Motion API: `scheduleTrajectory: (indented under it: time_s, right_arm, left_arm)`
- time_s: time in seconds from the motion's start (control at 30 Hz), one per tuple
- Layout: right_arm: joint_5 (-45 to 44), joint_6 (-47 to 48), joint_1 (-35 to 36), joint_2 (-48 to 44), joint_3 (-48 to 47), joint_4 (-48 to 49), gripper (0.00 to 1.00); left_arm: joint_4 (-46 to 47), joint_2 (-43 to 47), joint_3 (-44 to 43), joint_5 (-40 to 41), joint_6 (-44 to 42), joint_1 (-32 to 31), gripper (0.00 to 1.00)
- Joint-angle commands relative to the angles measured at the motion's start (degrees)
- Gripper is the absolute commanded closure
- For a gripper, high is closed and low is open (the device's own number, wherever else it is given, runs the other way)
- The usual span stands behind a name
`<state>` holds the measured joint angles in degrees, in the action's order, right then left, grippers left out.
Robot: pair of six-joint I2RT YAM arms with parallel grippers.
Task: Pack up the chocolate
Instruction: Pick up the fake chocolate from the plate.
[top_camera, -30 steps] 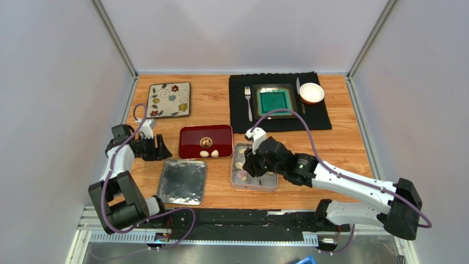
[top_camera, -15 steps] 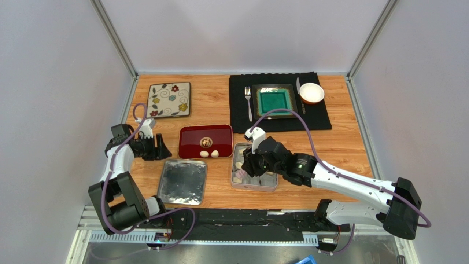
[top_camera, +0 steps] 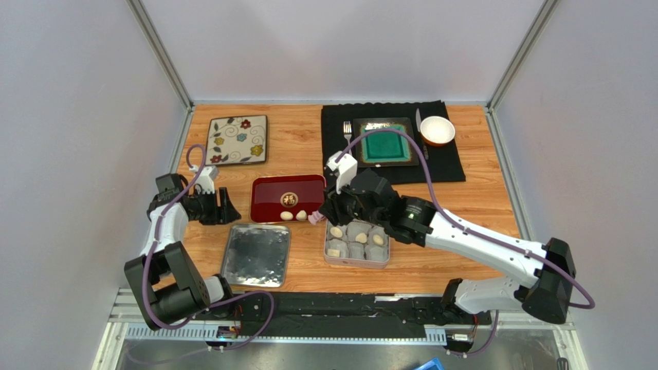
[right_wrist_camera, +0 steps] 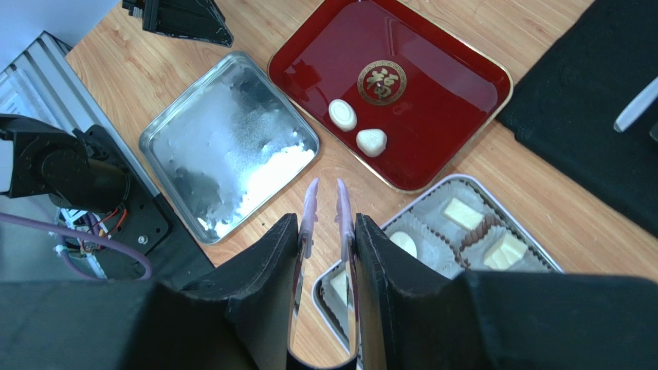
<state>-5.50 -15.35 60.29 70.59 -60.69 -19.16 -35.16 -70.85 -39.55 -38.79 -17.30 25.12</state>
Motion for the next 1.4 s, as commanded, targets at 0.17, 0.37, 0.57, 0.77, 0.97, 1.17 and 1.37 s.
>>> scheduleTrajectory:
  time_s: [0.17,0.37,0.57,0.77,0.97,1.17,1.37]
  right_arm:
    - [1.4,4.3,-0.3,15.2,-10.8,9.4,0.61]
    - [3.6,4.4,-2.0,23.8,-15.9,12.7,0.61]
    - [4.5,4.7,-3.4,30.2,-20.3,14.0,0.61]
    - [4.8,4.9,-4.1,33.9,-22.1,14.2,0.59]
    - [7.1,4.6,-4.5,35.9,-22.5,14.2,0.59]
    - [7.5,4.5,-4.6,36.7,-21.9,14.4,0.59]
    - [7.3,4.6,-4.7,37.1,-21.2,14.4,0.57]
  left_arm:
    - [-0.4,1.5,-1.7,-1.9,-1.8,0.5,0.33]
    - [-0.4,1.5,-1.7,-1.6,-2.1,0.5,0.33]
    - [-0.4,1.5,-1.8,-1.8,-2.3,0.5,0.33]
    - [-0.3,1.4,-2.1,-1.9,-2.4,0.6,0.33]
    - [-0.4,1.2,-2.3,-2.3,-2.2,0.6,0.33]
    - [-0.5,1.3,-2.5,-2.3,-2.3,0.5,0.33]
    - [-0.7,1.3,-2.6,-2.6,-2.2,0.6,0.33]
